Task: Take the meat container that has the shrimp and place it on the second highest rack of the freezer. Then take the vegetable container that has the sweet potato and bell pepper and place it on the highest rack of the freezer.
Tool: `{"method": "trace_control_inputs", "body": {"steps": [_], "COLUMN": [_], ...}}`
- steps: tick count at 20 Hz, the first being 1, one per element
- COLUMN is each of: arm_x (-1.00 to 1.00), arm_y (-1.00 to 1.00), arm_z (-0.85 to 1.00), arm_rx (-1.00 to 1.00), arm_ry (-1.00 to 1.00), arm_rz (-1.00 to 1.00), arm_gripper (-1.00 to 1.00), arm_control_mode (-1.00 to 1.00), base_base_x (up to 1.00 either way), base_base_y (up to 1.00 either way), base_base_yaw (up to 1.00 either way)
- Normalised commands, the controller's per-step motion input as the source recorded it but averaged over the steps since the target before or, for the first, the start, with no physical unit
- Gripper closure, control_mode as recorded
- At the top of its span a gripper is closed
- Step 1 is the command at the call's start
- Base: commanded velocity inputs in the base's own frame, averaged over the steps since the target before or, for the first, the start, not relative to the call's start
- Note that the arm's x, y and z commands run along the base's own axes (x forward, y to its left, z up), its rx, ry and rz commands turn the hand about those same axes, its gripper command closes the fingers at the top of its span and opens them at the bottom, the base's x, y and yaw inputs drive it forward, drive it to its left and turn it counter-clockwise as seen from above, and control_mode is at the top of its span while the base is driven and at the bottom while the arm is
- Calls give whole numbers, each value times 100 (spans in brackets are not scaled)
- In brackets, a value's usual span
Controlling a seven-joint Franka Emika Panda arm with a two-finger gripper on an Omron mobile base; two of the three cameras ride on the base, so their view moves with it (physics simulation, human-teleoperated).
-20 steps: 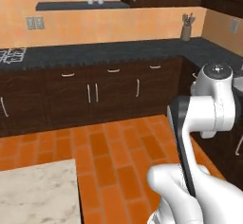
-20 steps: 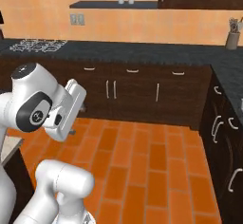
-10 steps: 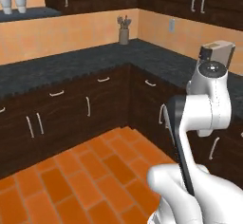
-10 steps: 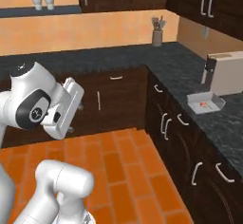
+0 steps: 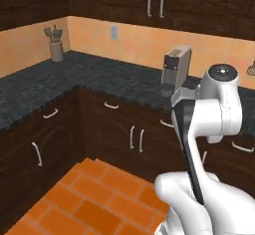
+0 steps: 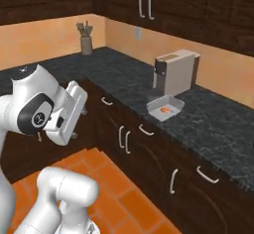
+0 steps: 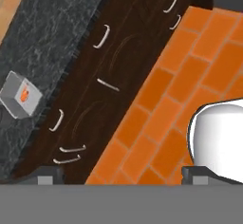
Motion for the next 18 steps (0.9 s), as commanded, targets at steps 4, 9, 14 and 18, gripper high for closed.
{"method": "trace_control_inputs", "body": {"steps": [4, 9, 14, 18], "arm_x": [0, 0, 0, 0], "arm_y": [0, 0, 0, 0], "arm_z": [0, 0, 0, 0], "arm_rx": [0, 0, 0, 0], "arm_ry": [0, 0, 0, 0], "arm_rz": [0, 0, 0, 0], "arm_gripper": [-100, -100, -100, -100], "arm_control_mode": [100, 100, 100, 100], "base_base_x": [100, 94, 79, 100], "base_base_y": [86, 91, 66, 21], "base_base_yaw": [-68, -70, -81, -48]}}
